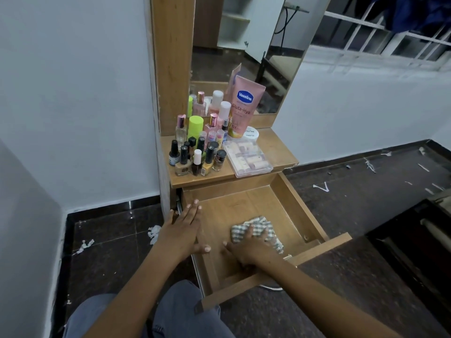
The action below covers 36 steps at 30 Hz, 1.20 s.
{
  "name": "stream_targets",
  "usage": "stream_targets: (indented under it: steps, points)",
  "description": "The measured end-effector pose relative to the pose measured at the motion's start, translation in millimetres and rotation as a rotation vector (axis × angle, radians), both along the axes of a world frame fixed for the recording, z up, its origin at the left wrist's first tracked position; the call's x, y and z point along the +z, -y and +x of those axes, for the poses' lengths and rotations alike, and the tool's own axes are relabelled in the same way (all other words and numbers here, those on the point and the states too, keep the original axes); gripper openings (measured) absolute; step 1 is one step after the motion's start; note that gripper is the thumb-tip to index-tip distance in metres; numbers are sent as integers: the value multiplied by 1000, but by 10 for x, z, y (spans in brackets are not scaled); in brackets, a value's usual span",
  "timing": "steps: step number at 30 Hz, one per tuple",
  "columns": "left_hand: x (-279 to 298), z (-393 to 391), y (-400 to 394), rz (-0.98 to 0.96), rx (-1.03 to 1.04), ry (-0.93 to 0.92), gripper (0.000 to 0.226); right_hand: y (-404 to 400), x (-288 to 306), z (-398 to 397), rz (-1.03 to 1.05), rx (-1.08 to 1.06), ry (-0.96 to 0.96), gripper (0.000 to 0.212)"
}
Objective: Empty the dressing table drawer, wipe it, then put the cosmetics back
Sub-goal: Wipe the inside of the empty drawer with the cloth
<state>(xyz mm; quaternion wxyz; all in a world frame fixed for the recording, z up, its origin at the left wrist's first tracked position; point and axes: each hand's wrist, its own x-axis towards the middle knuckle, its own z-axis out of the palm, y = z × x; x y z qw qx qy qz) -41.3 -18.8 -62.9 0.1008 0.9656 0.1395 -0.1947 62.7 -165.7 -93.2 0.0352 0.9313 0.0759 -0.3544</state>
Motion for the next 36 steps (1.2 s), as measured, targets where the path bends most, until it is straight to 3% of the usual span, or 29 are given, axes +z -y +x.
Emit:
stream_targets:
  steps: [5, 11, 15, 21, 24, 27, 36]
  points:
    - [-4, 8, -3, 21, -6, -2, 101, 0, 103, 19, -80, -55, 25, 108]
    - [-21, -4, 21, 19, -8, -7, 101, 164, -152, 442, -4, -210, 45, 154]
    - [-21, -4, 14, 21, -8, 2, 100, 253, -15, 525, -13, -227, 70, 135]
    - [-14, 32, -21, 25, -11, -13, 101, 135, -78, 560, 88, 100, 76, 123]
    - [-20, 25, -25, 31, -7, -8, 101, 87, -99, 689, 147, 181, 138, 116]
    - [-17, 23, -14, 26, -9, -14, 102, 80, -58, 837, 81, 231, 213, 108]
    - [-4, 8, -17, 21, -4, -21, 102, 73, 82, 768, -173, 190, 278, 126]
